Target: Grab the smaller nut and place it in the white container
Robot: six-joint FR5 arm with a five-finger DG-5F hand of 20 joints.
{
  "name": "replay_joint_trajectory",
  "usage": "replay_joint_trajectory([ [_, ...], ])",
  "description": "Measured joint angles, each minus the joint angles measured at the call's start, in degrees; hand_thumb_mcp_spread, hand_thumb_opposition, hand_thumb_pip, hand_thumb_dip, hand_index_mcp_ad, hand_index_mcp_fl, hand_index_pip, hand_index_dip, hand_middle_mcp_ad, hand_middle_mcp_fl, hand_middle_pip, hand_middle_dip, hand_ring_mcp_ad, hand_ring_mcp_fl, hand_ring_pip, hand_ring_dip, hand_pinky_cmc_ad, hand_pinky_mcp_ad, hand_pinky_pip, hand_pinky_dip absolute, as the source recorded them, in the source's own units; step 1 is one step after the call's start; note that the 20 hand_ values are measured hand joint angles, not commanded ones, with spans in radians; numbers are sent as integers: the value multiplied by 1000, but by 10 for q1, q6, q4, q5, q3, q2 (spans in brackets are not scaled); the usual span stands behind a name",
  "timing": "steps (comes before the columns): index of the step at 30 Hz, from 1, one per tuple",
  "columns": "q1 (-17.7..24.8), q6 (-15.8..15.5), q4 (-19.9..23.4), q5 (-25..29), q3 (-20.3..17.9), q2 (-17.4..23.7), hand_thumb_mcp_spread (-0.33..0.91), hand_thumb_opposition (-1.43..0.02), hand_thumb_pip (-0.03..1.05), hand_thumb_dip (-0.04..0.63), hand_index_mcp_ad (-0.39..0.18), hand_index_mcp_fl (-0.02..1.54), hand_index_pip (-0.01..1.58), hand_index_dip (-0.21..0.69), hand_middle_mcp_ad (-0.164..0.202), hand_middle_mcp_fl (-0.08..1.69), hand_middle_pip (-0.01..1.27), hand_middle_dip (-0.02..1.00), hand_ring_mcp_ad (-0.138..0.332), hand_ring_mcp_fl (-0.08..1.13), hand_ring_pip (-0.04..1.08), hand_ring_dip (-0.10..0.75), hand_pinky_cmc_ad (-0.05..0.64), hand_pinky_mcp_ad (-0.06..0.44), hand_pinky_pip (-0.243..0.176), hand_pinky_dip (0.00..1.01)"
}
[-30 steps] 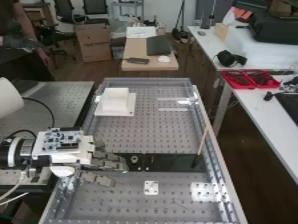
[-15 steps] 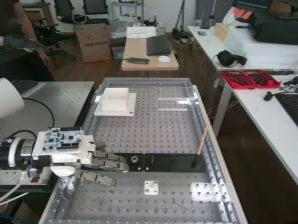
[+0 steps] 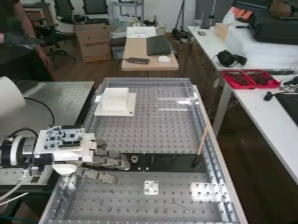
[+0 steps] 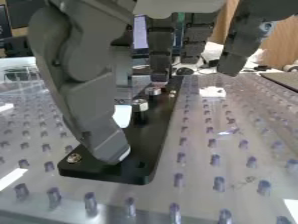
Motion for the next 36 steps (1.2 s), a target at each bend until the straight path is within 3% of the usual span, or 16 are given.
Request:
replay_joint_trajectory([
  [3, 1, 3, -2, -3, 2, 8, 616, -974, 524, 284, -202, 351, 1511, 297, 75, 211, 136, 206, 115, 14, 91, 82, 335, 278, -12, 195],
  [16, 6, 10, -18, -22, -6, 55, 642, -972, 527, 284, -230, 351, 1511, 300, 75, 211, 136, 206, 115, 14, 91, 82, 335, 278, -12, 195],
  [22, 21, -4, -47, -29, -14, 89, 642, -972, 524, 281, -234, 351, 1511, 300, 75, 211, 136, 206, 115, 14, 94, 82, 335, 278, -12, 195],
  [28, 58, -19, -76, -19, -25, 125, 646, -972, 524, 284, -230, 349, 1511, 300, 75, 211, 136, 206, 115, 14, 91, 82, 335, 279, -10, 195],
  [36, 137, -33, -108, 12, -41, 173, 642, -972, 527, 284, -234, 349, 1511, 300, 68, 211, 136, 206, 113, 14, 91, 82, 335, 278, -10, 195],
])
